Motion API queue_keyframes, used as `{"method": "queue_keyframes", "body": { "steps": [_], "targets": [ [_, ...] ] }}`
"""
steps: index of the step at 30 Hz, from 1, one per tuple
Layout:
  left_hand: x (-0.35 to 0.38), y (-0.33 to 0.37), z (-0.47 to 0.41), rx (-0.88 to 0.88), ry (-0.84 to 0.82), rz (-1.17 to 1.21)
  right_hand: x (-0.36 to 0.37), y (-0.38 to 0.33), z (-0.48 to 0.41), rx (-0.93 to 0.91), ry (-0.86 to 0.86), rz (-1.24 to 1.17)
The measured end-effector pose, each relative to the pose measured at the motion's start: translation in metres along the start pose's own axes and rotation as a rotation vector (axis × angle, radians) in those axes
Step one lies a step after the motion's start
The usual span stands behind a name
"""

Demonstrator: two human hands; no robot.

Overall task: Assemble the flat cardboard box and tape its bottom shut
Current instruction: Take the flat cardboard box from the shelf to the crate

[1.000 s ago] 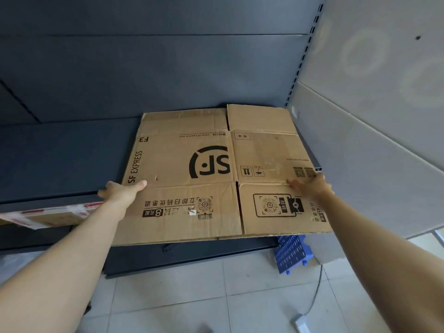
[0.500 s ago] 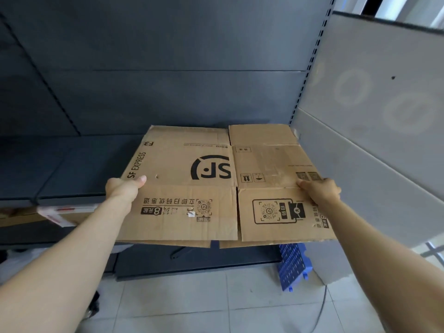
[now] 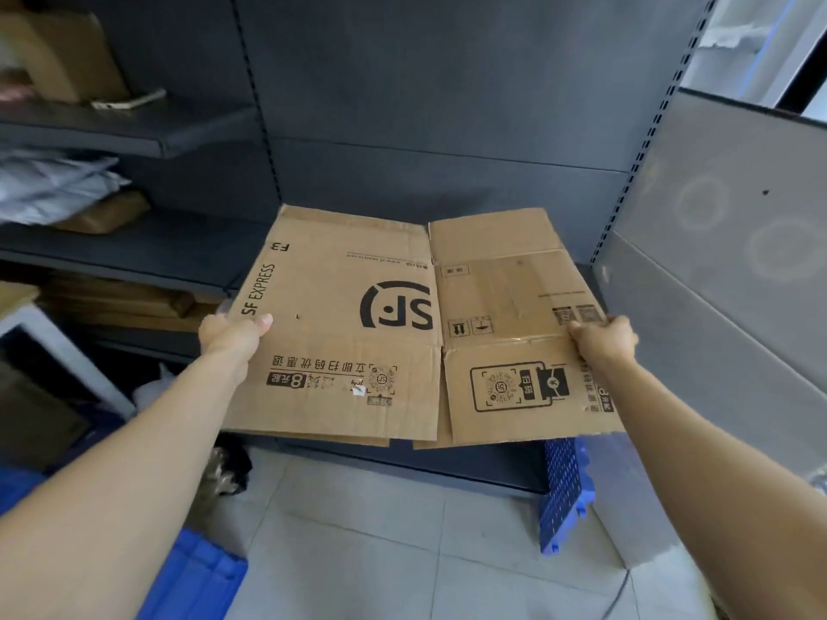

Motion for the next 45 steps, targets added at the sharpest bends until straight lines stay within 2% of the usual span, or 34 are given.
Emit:
{"method": "queue_keyframes", "body": {
  "steps": [10, 22, 29, 34, 45],
  "targets": [
    [-0.181, -0.003, 0.012, 0.041, 0.188, 0.152, 0.068, -0.074, 0.114, -0.179, -0.15, -0.022],
    [-0.369, -0.048, 0.025, -0.019, 0.352, 0.228, 0.16, -0.095, 0.248, -0.282, -0.287, 0.018],
    [-0.465, -0.094, 0.087, -0.06, 0.583, 0.279, 0.221, -0.116, 0.315, -0.417, -0.478, 0.066],
    [-0.531, -0.134, 0.149, -0.144, 0.779, 0.221, 0.266, -0.111, 0.38, -0.501, -0.638, 0.109],
    [-0.675, -0.216, 0.253, -0.24, 0.932, 0.295, 0.335, -0.105, 0.561, -0.703, -0.865, 0.195]
  ]
}}
Point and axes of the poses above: each hand's wrist, its own z-axis away from the middle knuckle, its own x-axis out of the palm, y = z × x, the point moved 6 cm from there along -z, towards the middle knuckle, and after that the axes turned 4 degrees about z, right-handed, at the moved point
